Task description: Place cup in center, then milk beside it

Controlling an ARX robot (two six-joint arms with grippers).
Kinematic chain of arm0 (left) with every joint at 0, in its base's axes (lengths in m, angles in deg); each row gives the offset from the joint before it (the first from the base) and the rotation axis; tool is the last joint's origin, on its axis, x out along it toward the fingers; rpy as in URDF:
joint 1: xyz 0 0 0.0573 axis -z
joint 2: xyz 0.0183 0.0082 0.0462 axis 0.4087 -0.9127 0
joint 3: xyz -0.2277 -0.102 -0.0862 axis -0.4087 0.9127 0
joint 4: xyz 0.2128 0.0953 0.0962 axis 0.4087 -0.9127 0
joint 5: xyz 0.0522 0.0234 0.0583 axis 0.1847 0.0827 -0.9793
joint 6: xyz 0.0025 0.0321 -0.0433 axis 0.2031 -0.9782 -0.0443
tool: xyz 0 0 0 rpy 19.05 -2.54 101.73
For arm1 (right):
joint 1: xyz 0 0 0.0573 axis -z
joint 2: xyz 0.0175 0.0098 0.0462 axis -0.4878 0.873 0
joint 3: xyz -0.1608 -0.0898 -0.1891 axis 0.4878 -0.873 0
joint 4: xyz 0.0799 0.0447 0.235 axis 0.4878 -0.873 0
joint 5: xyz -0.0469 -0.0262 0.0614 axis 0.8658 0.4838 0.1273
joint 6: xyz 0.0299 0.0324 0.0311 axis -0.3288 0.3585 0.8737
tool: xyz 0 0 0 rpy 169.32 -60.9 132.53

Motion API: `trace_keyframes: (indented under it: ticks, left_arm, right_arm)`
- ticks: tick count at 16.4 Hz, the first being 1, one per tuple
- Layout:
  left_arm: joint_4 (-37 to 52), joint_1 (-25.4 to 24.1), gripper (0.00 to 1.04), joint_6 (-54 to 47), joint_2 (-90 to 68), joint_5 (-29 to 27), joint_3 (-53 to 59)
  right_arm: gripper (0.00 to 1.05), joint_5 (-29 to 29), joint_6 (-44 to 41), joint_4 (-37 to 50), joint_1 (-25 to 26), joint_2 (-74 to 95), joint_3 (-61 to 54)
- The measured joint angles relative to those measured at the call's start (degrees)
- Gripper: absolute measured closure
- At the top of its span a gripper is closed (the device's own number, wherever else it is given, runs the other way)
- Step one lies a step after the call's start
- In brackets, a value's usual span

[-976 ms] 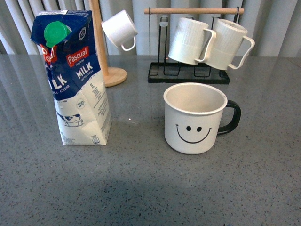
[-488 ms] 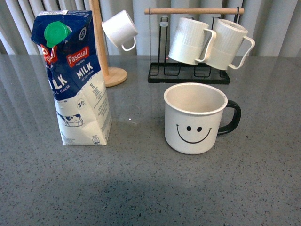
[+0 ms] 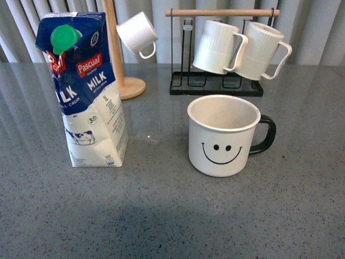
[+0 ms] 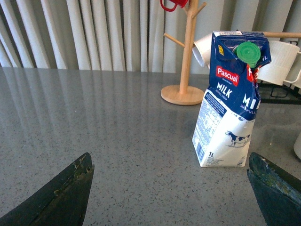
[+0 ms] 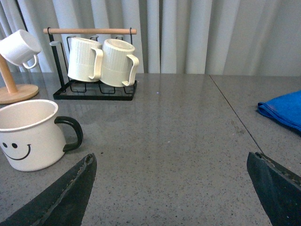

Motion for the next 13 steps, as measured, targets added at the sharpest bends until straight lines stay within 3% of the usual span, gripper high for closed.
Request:
trace_keyframes:
  ticks: [5, 6, 7, 8, 9, 13]
  left_arm:
    - [0.0, 0.0, 0.07, 0.0, 0.0, 0.0, 0.0]
    - [-2.75, 0.61, 0.07, 0.44, -0.46, -1.44, -0.59]
    - [-9.07, 4.17, 0.07, 2.05, -5.2, -7.23, -3.26]
    - [-4.31, 8.9, 0.07, 3.04, -11.41, -10.01, -4.98]
    - [0.31, 10.4, 0.07, 3.26, -15.08, -10.05, -6.84]
    - [23.21, 10.47, 0.07, 3.5, -42.84, -1.99, -19.28]
  right_arm:
    - [0.07, 0.0, 0.0, 0.0, 0.0, 0.0, 0.0]
    - [0.07, 0.0, 0.0, 0.0, 0.0, 0.0, 0.0]
    - [0.07, 0.0, 0.0, 0.0, 0.0, 0.0, 0.0]
    - [0.07, 0.0, 0.0, 0.02, 0.0, 0.0, 0.0]
    - [0.07, 0.0, 0.0, 0.0, 0.0, 0.0, 0.0]
    - [0.07, 0.0, 0.0, 0.02, 0.0, 0.0, 0.0]
